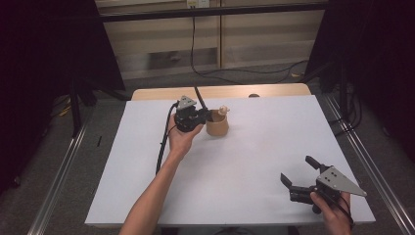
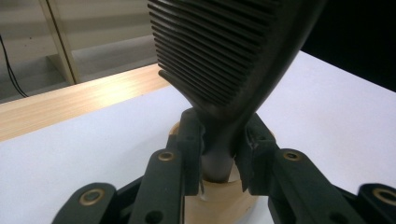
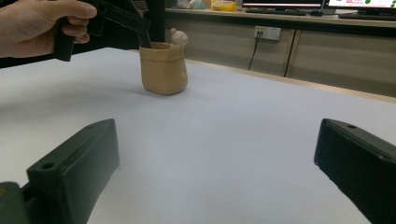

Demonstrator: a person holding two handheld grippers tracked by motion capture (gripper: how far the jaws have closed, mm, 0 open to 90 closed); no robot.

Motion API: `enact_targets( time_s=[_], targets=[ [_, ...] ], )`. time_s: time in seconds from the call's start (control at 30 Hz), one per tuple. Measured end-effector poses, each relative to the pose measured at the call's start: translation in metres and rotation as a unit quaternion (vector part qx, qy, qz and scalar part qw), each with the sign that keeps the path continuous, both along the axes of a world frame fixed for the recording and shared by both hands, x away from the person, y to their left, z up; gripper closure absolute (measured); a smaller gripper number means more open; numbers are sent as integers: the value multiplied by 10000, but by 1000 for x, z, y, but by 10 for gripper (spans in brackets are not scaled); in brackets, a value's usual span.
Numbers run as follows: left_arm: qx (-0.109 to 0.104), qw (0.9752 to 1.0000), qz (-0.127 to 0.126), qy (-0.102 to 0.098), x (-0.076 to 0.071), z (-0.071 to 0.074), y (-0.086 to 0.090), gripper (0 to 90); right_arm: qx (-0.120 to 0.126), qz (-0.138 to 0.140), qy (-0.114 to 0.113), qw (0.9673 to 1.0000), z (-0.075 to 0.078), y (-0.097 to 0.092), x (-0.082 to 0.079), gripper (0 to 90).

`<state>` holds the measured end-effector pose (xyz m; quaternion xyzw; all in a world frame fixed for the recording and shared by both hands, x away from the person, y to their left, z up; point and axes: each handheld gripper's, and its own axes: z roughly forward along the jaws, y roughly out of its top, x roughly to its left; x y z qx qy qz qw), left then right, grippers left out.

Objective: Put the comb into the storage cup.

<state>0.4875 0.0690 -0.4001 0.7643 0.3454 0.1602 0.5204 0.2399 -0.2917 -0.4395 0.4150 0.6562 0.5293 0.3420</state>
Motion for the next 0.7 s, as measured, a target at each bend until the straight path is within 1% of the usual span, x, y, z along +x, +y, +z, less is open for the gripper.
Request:
enact_targets(
  time_s=[0.07, 0.1, 0.17, 0.23, 0.27, 0.33, 0.43, 0.63, 0.7],
  targets=[
    [20, 10000, 28, 1, 0, -2, -1, 732, 12, 12, -3, 10000, 0, 0, 0, 0],
    [-12, 10000, 9, 11, 1, -3, -1, 731, 9, 11, -6, 10000, 0, 0, 0, 0],
    [2, 10000, 23, 32, 1, -5, -1, 731, 5, 0, -16, 10000, 0, 0, 0, 0],
    [-28, 10000, 31, 56, 1, -7, -1, 731, 7, 5, -15, 10000, 0, 0, 0, 0],
    [22, 10000, 18, 57, 2, -7, -1, 731, 6, 6, -17, 10000, 0, 0, 0, 0],
    [20, 10000, 36, 58, 2, -9, -2, 731, 5, 3, -9, 10000, 0, 0, 0, 0],
    [7, 10000, 50, 23, 2, -9, -2, 731, 10, 8, -6, 10000, 0, 0, 0, 0],
    [-14, 10000, 54, 40, 0, -10, -1, 729, -19, 28, 4, 10000, -1, 1, 0, 0],
    [12, 10000, 73, 33, -1, -10, -1, 728, -16, 26, -4, 10000, -1, 1, 1, 0]
  ],
)
